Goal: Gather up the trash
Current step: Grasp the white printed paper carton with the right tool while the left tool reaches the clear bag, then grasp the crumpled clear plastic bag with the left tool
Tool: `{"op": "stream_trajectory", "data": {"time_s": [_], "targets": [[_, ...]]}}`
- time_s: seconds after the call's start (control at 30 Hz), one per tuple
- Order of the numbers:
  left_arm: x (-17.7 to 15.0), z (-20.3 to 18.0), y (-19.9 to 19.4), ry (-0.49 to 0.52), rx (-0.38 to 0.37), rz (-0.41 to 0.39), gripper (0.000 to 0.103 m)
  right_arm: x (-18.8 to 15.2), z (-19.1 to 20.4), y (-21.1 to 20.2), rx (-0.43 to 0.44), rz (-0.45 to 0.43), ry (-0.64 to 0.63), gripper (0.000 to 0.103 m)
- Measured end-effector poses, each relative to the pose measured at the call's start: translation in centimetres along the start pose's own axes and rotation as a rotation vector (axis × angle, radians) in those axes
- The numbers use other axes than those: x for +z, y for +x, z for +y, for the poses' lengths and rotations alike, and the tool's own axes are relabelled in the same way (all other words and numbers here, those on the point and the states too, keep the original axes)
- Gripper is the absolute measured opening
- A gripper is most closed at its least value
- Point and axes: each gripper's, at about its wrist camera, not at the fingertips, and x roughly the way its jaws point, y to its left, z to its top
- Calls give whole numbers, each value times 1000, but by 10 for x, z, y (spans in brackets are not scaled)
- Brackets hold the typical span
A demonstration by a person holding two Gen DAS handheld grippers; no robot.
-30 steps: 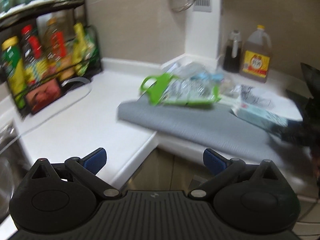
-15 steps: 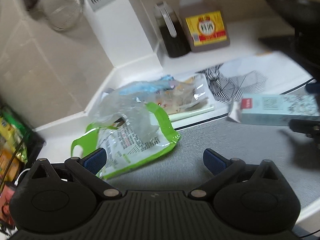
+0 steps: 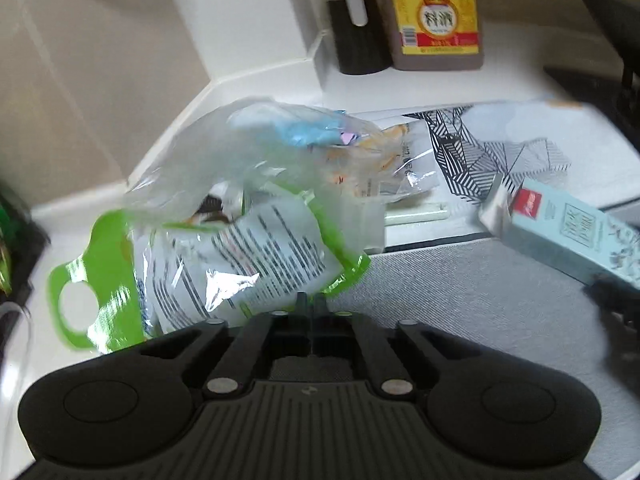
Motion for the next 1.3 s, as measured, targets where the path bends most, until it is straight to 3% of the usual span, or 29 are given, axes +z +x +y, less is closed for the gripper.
{"op": "stream_trajectory", "data": {"time_s": [0.03,0.53,0.67,0.8,0.83,0.9,0.97,1.03,1.13,1.3], "targets": [[-3,1,-5,-9,4,-15,0,-1,1,-3,-8,-4,-1,41],[-49,7,-126,-125,-67,-211,0,-12,13,-52,1,-60,44,41],[-62,12,-143,-117,-49,-250,0,-14,19,-59,-3,-57,43,41],[-69,21,-133,-73,0,-245,1,-13,18,-52,-15,-26,48,41],[-70,22,-128,-53,25,-248,3,-12,16,-48,-21,-13,54,41],[-67,22,-114,1,55,-223,23,-12,15,-41,-29,6,55,41],[-63,22,-99,26,68,-209,65,-11,14,-34,-35,19,48,41],[-57,18,-85,73,78,-212,81,-9,13,-27,-37,25,45,42],[-44,11,-59,141,101,-185,84,-5,11,-20,-40,30,47,43],[-16,10,-16,145,93,-122,86,1,8,-8,-45,36,52,58]]}}
